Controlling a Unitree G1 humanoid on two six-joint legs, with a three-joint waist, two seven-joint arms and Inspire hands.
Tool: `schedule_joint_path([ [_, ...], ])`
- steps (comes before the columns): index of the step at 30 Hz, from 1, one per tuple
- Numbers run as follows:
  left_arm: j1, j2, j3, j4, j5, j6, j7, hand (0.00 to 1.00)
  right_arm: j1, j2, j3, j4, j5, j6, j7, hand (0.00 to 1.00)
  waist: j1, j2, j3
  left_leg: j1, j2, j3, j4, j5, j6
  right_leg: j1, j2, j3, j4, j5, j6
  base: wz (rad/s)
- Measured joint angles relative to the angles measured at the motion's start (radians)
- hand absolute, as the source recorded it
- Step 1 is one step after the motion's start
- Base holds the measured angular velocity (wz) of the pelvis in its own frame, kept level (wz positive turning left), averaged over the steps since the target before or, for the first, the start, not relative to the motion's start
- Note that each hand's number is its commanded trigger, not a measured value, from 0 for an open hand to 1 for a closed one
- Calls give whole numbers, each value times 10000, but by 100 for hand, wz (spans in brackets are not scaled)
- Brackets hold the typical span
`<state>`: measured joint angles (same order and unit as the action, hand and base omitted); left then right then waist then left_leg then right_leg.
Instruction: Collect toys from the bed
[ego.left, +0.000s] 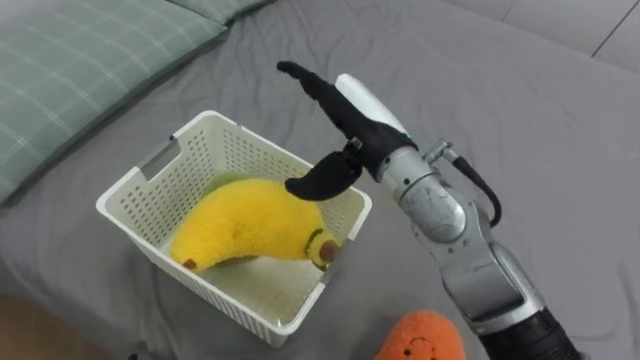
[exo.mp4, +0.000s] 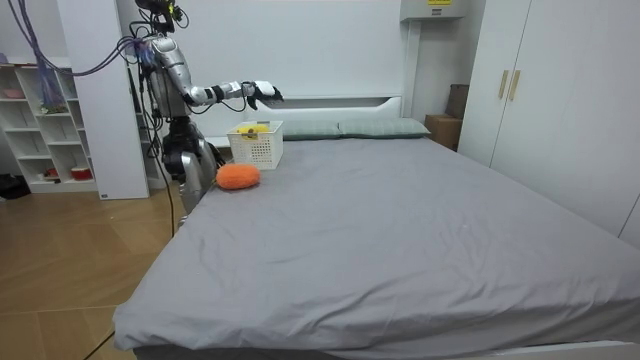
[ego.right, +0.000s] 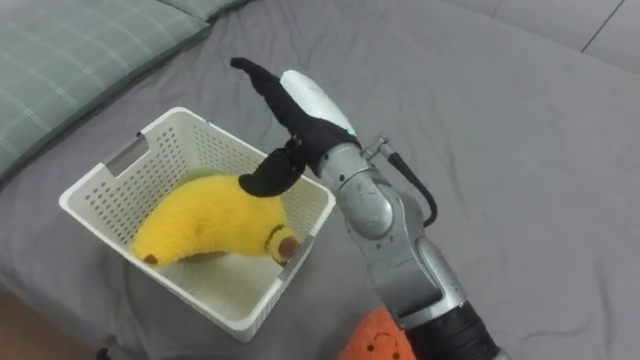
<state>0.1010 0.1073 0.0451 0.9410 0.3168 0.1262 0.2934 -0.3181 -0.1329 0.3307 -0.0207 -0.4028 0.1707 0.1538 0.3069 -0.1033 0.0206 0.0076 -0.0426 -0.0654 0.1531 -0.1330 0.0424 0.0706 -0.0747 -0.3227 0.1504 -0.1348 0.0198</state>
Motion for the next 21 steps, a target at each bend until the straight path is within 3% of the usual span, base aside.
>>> schedule_joint_path([
  [4,142,-43,249,10,-116,-27,-2,0,405,-113,-834,-4,745,-126,-564,0,-494,57,-18,27,5,123,6,-19,27,13,-11,78,5,8,13,-5],
  [8,317,-66,419,15,-109,-30,17,0,900,-347,-1424,4,848,-341,-1026,0,-895,188,-109,145,63,388,-33,-50,48,-2,14,264,22,16,15,-17],
  [10,369,-91,568,22,-121,-30,77,0,1151,-398,-1695,23,961,-404,-1269,0,-1027,208,-110,219,100,567,-88,-51,45,-18,46,438,25,20,8,-16],
  [16,756,-99,697,35,-514,-30,106,0,2029,-770,-2013,35,1389,-423,-1650,0,-1514,221,-127,378,149,820,-195,-76,37,-28,87,737,48,27,-3,-16],
  [21,891,-104,675,35,-514,-29,217,0,2864,-788,-2026,181,1735,-432,-1664,0,-1849,254,-137,384,143,866,-191,-80,44,-15,80,740,44,30,2,0],
])
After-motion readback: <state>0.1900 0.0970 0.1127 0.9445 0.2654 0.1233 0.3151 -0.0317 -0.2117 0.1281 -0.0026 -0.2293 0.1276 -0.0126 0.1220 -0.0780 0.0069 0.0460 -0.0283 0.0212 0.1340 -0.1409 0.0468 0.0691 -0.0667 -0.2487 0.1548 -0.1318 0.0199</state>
